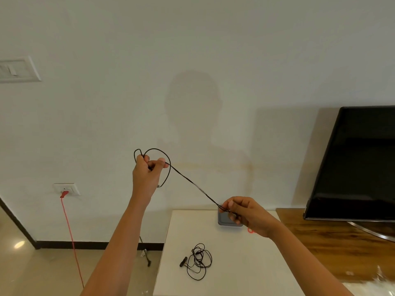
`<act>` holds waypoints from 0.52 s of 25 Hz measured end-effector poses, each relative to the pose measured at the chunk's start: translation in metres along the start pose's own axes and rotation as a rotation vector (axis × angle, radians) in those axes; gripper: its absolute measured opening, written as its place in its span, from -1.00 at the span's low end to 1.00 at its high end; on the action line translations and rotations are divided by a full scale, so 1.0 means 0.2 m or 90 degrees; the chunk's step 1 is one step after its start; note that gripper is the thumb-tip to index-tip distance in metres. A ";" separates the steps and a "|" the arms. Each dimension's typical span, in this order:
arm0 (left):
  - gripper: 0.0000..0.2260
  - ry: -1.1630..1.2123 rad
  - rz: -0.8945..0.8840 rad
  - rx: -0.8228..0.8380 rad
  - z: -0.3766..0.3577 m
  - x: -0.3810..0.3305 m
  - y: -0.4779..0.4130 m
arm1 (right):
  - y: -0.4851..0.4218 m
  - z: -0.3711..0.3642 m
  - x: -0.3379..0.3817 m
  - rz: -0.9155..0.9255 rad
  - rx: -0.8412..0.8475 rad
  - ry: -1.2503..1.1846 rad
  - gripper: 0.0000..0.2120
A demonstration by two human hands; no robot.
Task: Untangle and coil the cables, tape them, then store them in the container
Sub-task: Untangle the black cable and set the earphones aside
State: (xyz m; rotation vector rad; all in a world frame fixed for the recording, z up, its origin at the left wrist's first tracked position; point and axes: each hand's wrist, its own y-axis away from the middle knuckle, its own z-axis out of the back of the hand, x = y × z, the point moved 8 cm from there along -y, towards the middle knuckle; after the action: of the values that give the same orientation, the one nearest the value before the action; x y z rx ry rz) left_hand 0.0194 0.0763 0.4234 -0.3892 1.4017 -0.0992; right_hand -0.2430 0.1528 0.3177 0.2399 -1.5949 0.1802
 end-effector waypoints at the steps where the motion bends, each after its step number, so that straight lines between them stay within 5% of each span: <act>1: -0.75 -0.001 0.000 0.000 0.00 0.00 0.00 | 0.00 -0.01 0.00 0.002 0.007 0.013 -0.72; 13: -0.75 -0.006 -0.002 0.006 -0.02 0.01 0.01 | -0.01 0.09 0.00 0.051 -0.140 -0.068 -0.82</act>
State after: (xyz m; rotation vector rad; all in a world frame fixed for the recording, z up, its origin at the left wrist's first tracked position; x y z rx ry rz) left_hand 0.0156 0.0774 0.4212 -0.3842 1.3912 -0.1062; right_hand -0.2599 0.1460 0.3168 0.0149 -1.7162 0.0528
